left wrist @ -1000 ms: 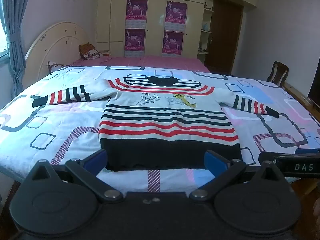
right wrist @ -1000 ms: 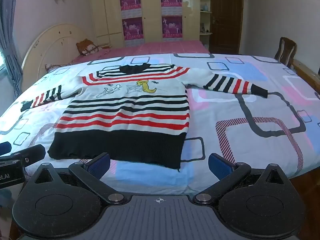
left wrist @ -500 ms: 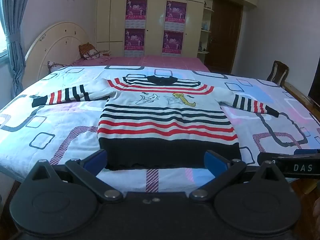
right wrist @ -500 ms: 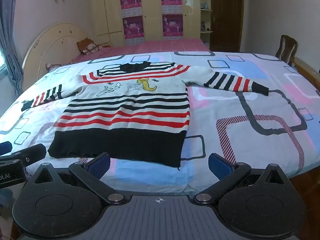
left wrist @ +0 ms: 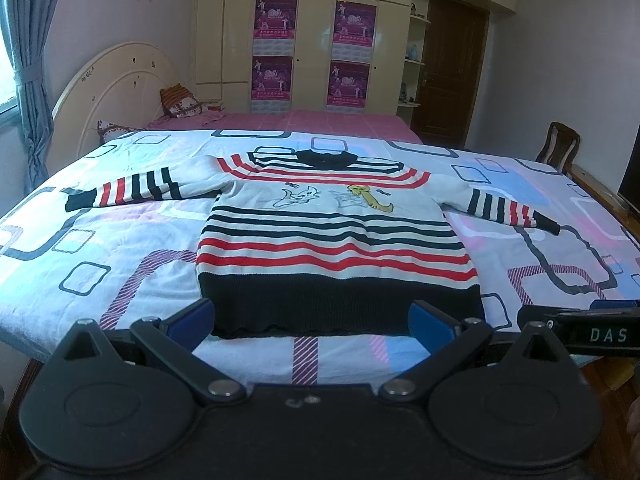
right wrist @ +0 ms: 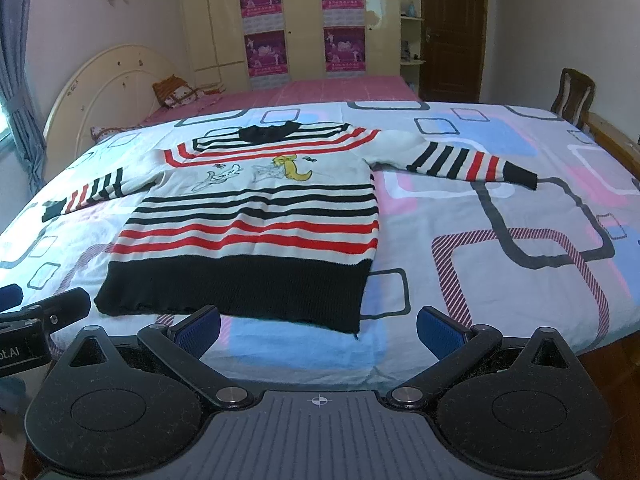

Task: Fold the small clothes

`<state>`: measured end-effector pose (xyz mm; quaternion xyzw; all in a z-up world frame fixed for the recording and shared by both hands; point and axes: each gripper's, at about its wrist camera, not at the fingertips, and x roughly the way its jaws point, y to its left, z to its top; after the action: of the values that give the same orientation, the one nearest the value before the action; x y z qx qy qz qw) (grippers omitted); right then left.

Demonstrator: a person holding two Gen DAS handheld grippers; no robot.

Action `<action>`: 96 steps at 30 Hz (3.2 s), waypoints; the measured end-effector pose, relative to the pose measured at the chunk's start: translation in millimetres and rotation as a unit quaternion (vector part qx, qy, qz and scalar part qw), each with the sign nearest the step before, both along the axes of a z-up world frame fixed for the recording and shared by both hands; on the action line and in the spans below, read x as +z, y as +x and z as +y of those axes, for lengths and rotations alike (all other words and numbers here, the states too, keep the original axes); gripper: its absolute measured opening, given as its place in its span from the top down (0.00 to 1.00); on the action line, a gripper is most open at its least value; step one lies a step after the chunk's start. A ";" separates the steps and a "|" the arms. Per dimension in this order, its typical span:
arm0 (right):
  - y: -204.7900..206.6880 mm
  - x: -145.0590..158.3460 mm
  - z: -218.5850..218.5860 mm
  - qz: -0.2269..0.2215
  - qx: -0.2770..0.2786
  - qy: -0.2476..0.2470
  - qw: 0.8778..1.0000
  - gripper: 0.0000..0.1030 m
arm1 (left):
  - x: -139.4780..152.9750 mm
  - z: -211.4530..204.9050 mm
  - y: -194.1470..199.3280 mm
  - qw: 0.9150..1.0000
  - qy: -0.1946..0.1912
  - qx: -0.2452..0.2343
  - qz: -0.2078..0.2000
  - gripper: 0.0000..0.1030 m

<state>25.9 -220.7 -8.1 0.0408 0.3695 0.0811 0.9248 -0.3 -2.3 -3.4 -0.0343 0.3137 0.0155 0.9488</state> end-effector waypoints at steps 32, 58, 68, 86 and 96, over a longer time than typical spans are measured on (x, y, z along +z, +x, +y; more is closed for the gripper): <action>1.8 0.5 -5.7 0.002 -0.005 0.003 1.000 0.00 | -3.7 -2.9 3.9 1.000 0.000 -0.003 0.001 0.00; 5.5 0.5 -6.4 0.000 -0.005 0.003 1.000 0.00 | -2.4 -6.8 7.4 1.000 0.003 0.002 0.002 0.00; 7.6 1.0 -8.0 0.000 -0.006 0.004 1.000 0.00 | -1.4 -6.5 8.3 1.000 0.003 0.001 0.002 0.00; 28.9 1.7 -8.2 -0.009 -0.010 -0.001 1.000 0.00 | 4.6 -5.0 36.2 1.000 0.013 0.001 -0.010 0.00; 94.4 -3.0 -27.0 -0.016 -0.051 0.000 0.999 0.00 | -3.7 2.8 112.2 1.000 -0.011 0.015 0.014 0.00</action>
<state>120.3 -247.7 -11.2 0.0582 0.3519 0.0346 0.9336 111.9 0.5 -7.2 -0.0486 0.3262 0.0264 0.9437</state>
